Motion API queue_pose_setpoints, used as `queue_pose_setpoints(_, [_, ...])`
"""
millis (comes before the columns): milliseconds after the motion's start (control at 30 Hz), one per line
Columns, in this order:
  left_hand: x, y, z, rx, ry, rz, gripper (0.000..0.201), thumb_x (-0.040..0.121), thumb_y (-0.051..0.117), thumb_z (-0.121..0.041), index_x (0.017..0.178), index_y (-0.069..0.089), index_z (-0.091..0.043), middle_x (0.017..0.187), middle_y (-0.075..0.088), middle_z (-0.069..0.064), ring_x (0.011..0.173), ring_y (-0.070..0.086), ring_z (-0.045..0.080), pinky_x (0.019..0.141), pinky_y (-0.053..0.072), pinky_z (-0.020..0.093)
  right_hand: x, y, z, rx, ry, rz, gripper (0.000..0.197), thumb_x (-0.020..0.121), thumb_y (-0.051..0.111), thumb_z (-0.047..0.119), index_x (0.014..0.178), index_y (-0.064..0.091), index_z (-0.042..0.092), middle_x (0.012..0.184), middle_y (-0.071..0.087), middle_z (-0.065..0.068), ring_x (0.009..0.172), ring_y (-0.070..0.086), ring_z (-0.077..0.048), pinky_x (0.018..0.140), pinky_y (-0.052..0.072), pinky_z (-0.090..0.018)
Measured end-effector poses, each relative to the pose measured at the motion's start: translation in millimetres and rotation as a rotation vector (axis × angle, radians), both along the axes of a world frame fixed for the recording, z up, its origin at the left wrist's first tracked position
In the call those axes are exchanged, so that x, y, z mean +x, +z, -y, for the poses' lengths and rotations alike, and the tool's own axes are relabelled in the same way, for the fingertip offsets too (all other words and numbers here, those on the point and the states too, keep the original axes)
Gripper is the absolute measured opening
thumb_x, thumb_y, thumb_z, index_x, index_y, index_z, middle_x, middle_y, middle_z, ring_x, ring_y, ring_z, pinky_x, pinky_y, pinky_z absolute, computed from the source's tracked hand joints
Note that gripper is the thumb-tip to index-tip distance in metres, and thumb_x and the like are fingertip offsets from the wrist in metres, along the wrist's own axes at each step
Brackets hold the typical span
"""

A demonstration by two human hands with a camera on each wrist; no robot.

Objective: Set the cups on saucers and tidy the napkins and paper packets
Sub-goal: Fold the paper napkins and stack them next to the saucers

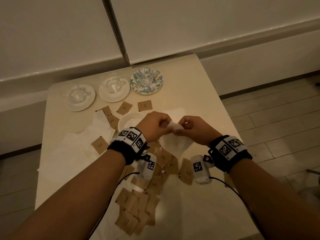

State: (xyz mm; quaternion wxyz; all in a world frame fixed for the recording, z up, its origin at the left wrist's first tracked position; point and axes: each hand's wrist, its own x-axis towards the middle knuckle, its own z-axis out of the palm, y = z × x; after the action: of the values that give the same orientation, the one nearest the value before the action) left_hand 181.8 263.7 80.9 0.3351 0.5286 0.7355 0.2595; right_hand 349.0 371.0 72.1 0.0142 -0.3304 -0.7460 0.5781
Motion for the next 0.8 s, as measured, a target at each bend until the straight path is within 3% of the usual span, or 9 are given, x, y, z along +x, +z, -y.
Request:
queue_pose_setpoints(100, [-3.0,-14.0,-9.0,0.005,0.239,0.163,0.018,0.082,0.077,-0.022,0.072,0.061,-0.021,0.061,0.053,-0.010,0.052,0.046,-0.002,0.055,0.039,0.014,3.4,-12.9,-11.9,-0.212,-0.112,-0.014,0.022,0.080,0.078,0.015,0.094,0.066,0.005,0.095,0.071,-0.014,0.086,0.070,-0.026,0.074,0.060,-0.039])
queue_pose_setpoints(200, [-2.6,-30.8,-17.9,-0.010,0.411,0.259,0.021,0.084,0.076,-0.021,0.080,0.062,-0.007,0.067,0.057,0.003,0.060,0.053,0.015,0.061,0.048,0.028,3.4,-28.1,-23.3,-0.281,-0.241,-0.056,0.015,0.083,0.074,0.004,0.096,0.066,0.000,0.093,0.072,-0.017,0.084,0.071,-0.029,0.067,0.060,-0.035])
queue_pose_setpoints(300, [2.8,-47.0,-24.6,-0.026,0.540,0.330,0.026,0.085,0.075,-0.019,0.072,0.053,-0.013,0.061,0.060,0.005,0.055,0.060,0.020,0.061,0.054,0.034,-0.1,-44.4,-36.0,-0.298,-0.402,-0.055,0.018,0.084,0.073,0.003,0.098,0.063,0.000,0.090,0.072,-0.016,0.073,0.071,-0.024,0.061,0.060,-0.037])
queue_pose_setpoints(433, [7.0,-64.0,-35.2,-0.056,0.678,0.362,0.020,0.088,0.072,-0.018,0.076,0.056,-0.013,0.062,0.063,0.007,0.052,0.060,0.018,0.055,0.054,0.030,-10.1,-65.7,-50.4,-0.176,-0.407,0.020,0.015,0.084,0.075,0.009,0.093,0.063,0.008,0.088,0.072,-0.014,0.076,0.071,-0.027,0.060,0.058,-0.037])
queue_pose_setpoints(533, [2.8,-73.4,-47.8,-0.063,0.756,0.293,0.015,0.089,0.071,-0.021,0.080,0.061,-0.016,0.066,0.066,0.004,0.056,0.062,0.016,0.048,0.050,0.022,-21.1,-79.6,-58.1,-0.091,-0.402,0.066,0.016,0.082,0.076,0.013,0.087,0.061,0.015,0.085,0.069,-0.010,0.078,0.068,-0.026,0.064,0.059,-0.038])
queue_pose_setpoints(667, [-6.4,-81.1,-61.8,-0.076,0.773,0.173,0.011,0.087,0.072,-0.023,0.083,0.064,-0.017,0.081,0.070,0.006,0.076,0.067,0.022,0.074,0.055,0.031,-35.3,-93.5,-64.2,0.046,-0.384,0.135,0.021,0.081,0.077,0.021,0.093,0.061,0.016,0.084,0.065,-0.002,0.083,0.065,-0.025,0.075,0.058,-0.040])
queue_pose_setpoints(800, [-4.9,-83.0,-69.3,-0.091,0.764,0.111,0.016,0.084,0.074,-0.022,0.091,0.060,-0.019,0.081,0.063,-0.003,0.079,0.062,0.018,0.078,0.052,0.032,-41.8,-99.5,-66.6,0.222,-0.298,0.208,0.023,0.082,0.075,0.030,0.094,0.057,0.022,0.079,0.060,0.006,0.076,0.060,-0.017,0.069,0.051,-0.032])
